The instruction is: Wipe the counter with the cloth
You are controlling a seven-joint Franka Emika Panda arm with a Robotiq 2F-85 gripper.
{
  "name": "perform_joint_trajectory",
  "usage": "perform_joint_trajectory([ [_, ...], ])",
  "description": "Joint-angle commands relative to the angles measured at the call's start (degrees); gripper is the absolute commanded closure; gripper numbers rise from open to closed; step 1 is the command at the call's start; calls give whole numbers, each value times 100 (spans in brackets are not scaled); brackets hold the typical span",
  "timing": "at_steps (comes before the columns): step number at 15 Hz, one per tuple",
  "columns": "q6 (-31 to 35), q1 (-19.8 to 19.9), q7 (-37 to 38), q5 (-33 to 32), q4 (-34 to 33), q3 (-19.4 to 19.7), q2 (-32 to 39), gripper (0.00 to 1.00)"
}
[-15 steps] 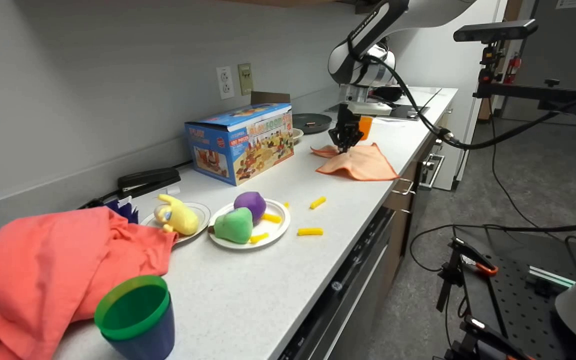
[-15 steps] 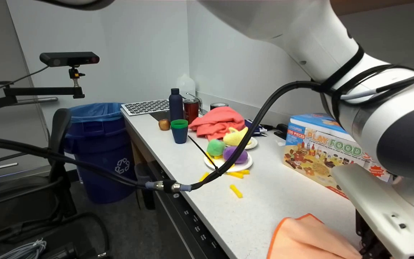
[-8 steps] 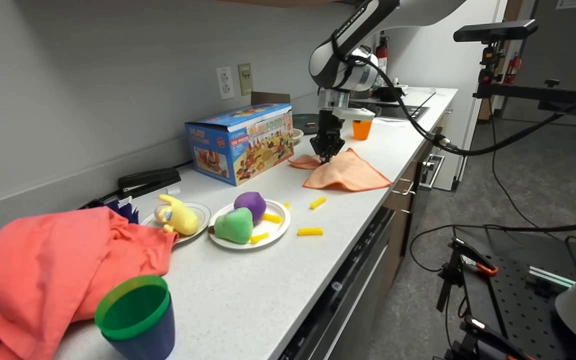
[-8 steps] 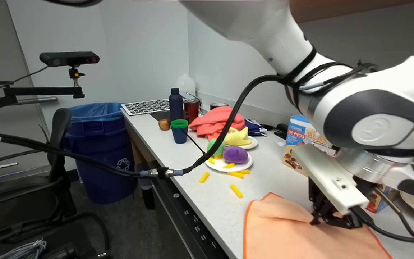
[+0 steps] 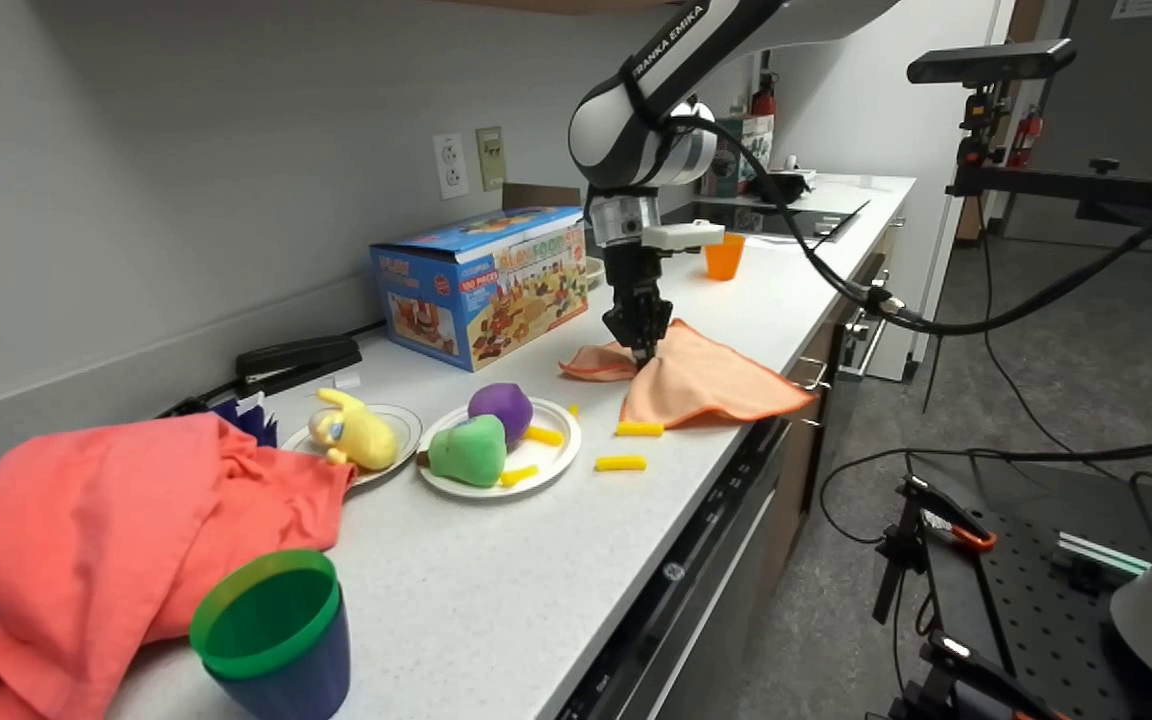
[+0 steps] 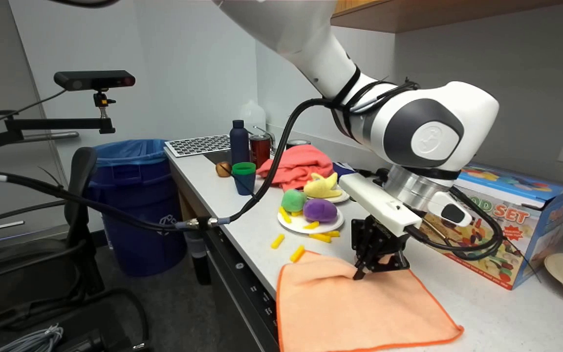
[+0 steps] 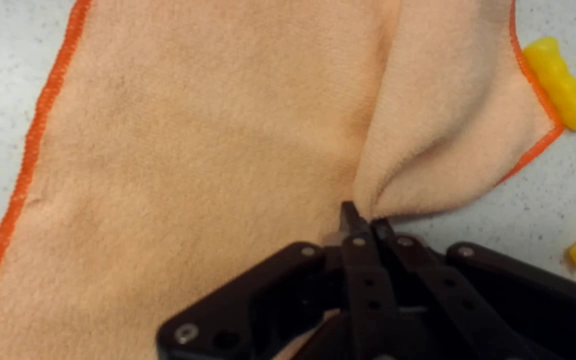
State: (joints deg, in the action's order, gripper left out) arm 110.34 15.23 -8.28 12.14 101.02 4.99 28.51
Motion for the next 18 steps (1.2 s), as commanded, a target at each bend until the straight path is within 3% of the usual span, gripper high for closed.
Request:
perform_joint_trajectory([
  [1,-91,-228,21,-198,257,-18,-2,99],
  [5,-94,-340,14,-99,296,-73,-17,99],
  [9,468,-338,-78,-66,370,-46,-35,99],
  [18,1707,226,292,281,287,420,74,99],
])
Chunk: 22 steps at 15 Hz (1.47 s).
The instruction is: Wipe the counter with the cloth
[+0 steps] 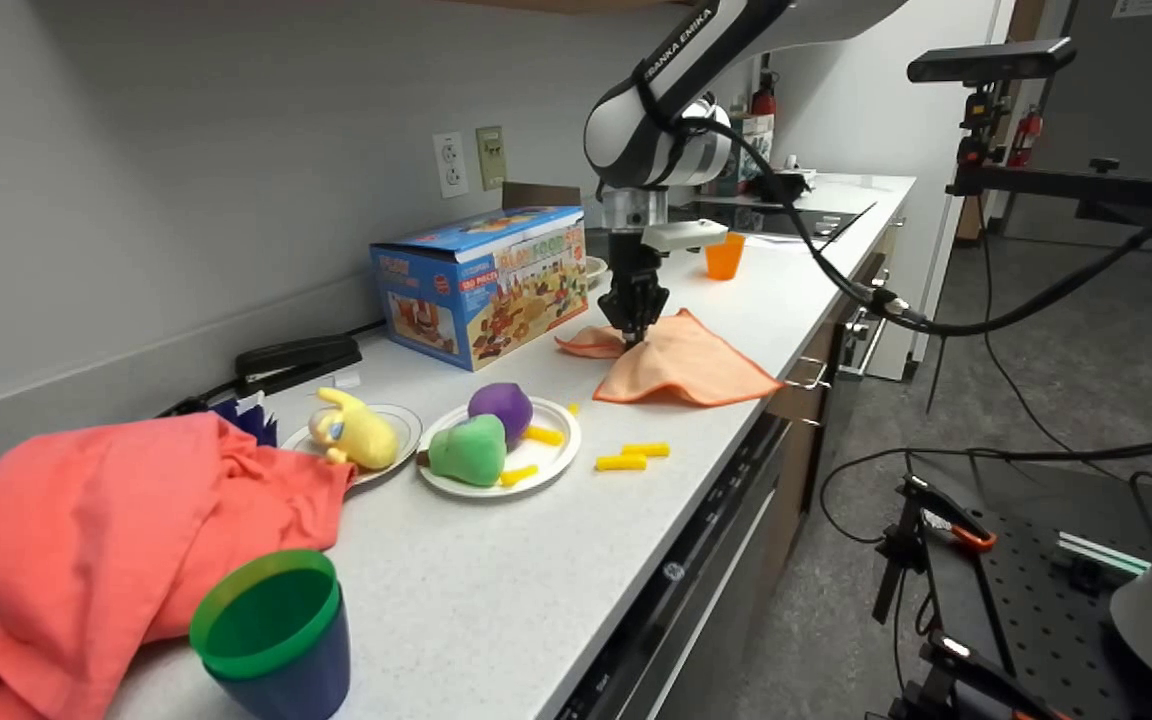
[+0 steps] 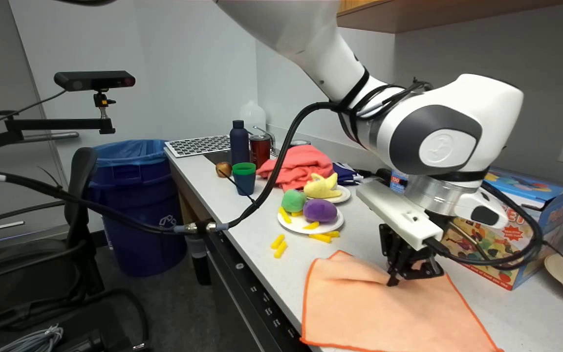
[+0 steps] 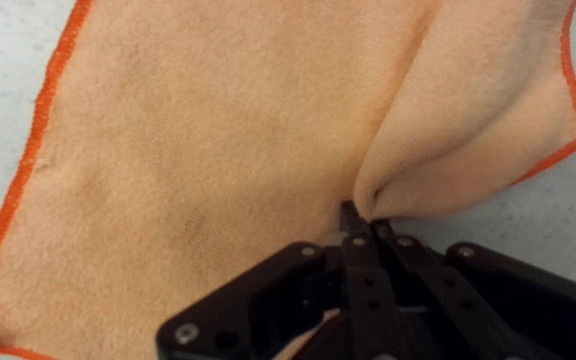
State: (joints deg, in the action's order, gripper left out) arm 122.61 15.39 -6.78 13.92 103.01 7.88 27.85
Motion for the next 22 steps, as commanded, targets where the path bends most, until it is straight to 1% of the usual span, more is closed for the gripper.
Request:
perform_joint_trajectory([
  [1,603,280,202,125,101,187,138,99],
  [3,794,457,360,228,68,293,158,99],
  [6,978,678,495,425,-53,346,184,99],
  [7,1018,725,537,468,-79,350,168,72],
  [8,1069,760,567,504,-91,348,140,71],
  [9,1092,780,593,512,-95,349,98,65],
  [10,1103,766,661,458,-101,371,50,57],
  [12,910,720,753,329,-119,398,-49,41],
  [13,858,688,765,257,-107,410,-107,34],
  [14,779,658,727,189,-60,407,-213,26],
  [16,553,578,662,-37,6,437,-427,12],
  [17,444,553,605,-123,43,427,-560,4],
  [18,378,524,520,-194,93,408,-714,1],
  [22,516,366,74,-342,416,312,-1370,0],
])
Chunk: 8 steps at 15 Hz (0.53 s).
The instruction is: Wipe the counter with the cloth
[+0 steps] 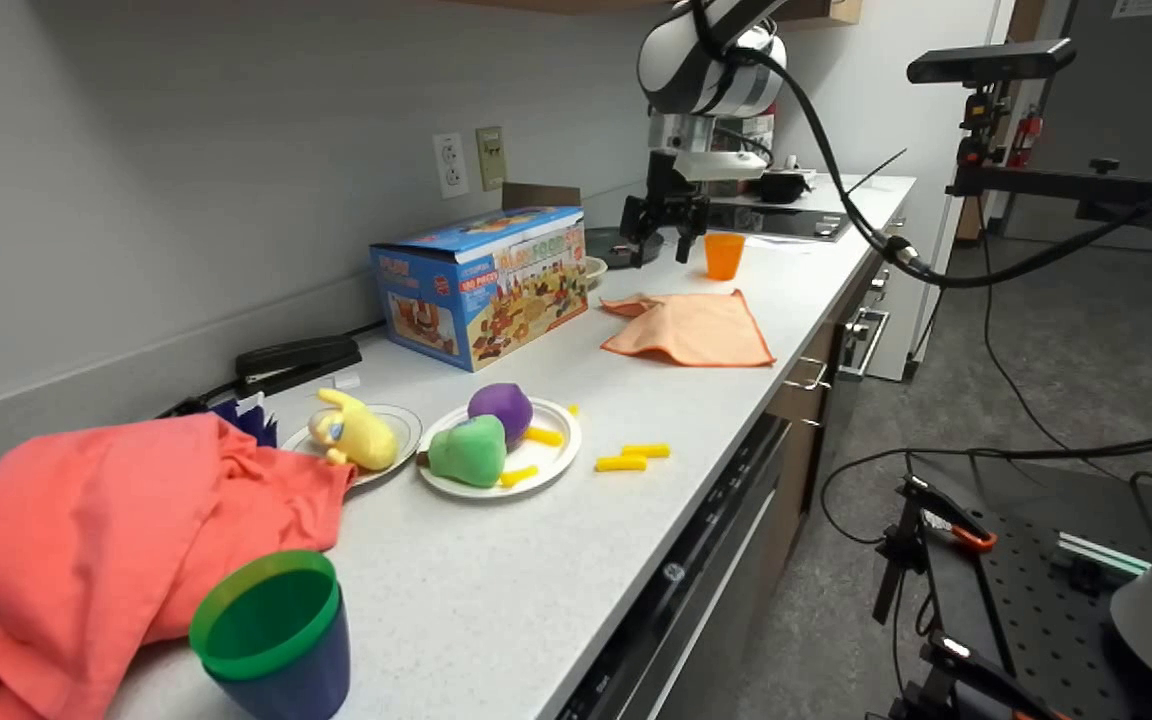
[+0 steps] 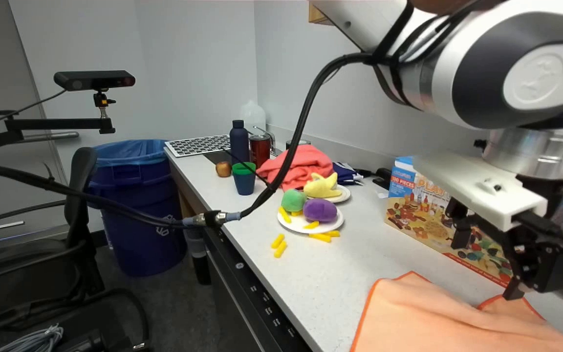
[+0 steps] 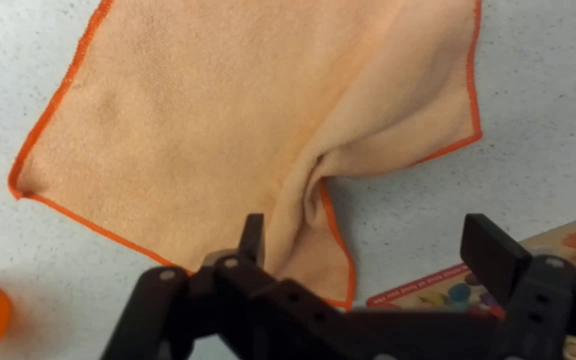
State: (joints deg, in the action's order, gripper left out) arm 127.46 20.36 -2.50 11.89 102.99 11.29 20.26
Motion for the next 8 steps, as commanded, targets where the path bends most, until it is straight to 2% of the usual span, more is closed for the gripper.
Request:
perform_joint_trajectory([
  [1,125,-190,-497,-184,553,-55,-778,0],
  [4,279,-370,-966,-206,1048,-144,-1293,0],
  [8,286,-530,-1221,-69,1598,-161,-1934,0],
])
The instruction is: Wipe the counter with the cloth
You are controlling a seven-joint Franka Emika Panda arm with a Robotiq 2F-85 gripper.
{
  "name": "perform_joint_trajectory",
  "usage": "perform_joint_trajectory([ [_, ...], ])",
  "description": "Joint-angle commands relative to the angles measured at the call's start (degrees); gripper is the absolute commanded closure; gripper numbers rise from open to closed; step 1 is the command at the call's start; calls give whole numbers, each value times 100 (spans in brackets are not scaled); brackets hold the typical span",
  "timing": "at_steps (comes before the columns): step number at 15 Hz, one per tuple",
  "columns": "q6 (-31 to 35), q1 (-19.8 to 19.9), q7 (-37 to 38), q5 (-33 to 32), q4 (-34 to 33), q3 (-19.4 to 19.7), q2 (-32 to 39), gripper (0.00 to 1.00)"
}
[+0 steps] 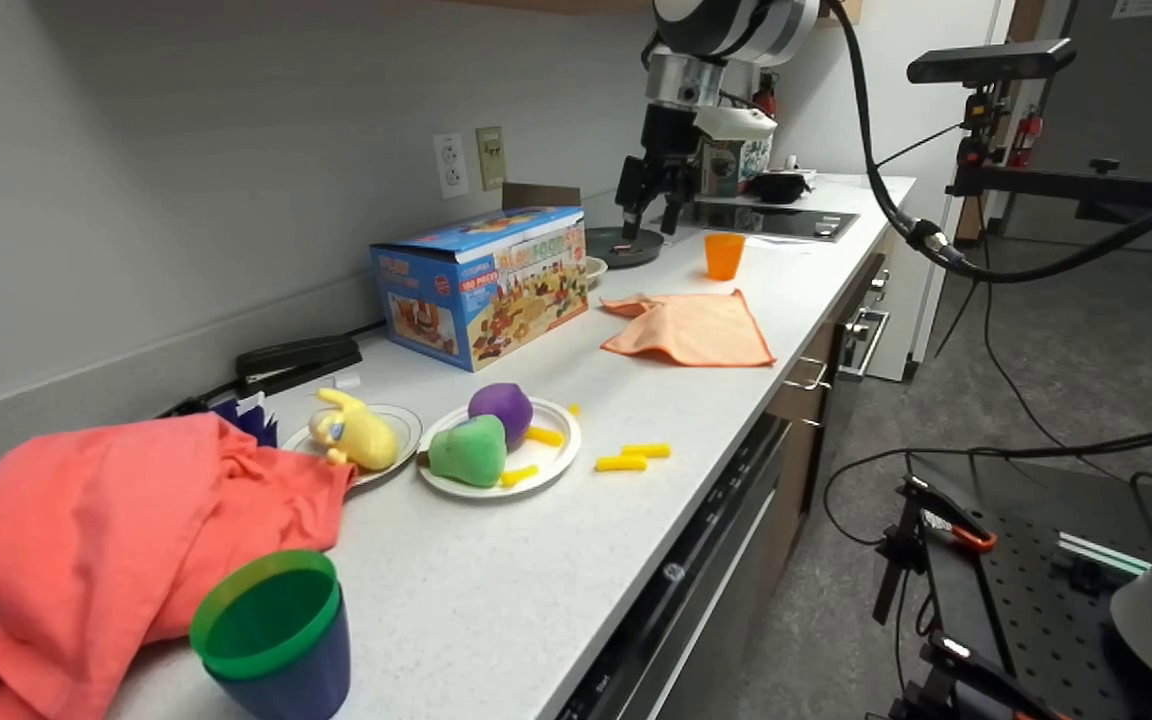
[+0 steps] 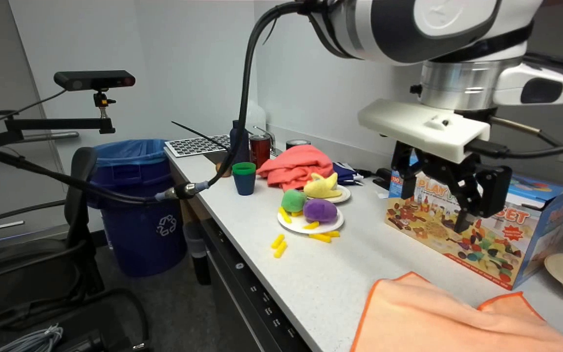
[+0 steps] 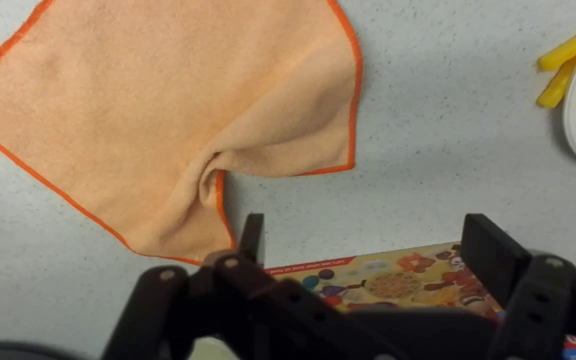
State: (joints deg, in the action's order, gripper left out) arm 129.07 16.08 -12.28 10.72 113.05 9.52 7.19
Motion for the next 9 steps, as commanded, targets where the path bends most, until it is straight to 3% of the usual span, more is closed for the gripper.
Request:
perform_joint_trajectory([
  [1,172,-147,-264,80,738,16,-777,0],
  [4,275,-280,-250,50,1225,29,-1218,0],
  [5,44,-262,-148,8,716,92,-768,0],
  [9,45,-279,-139,7,791,113,-804,0],
])
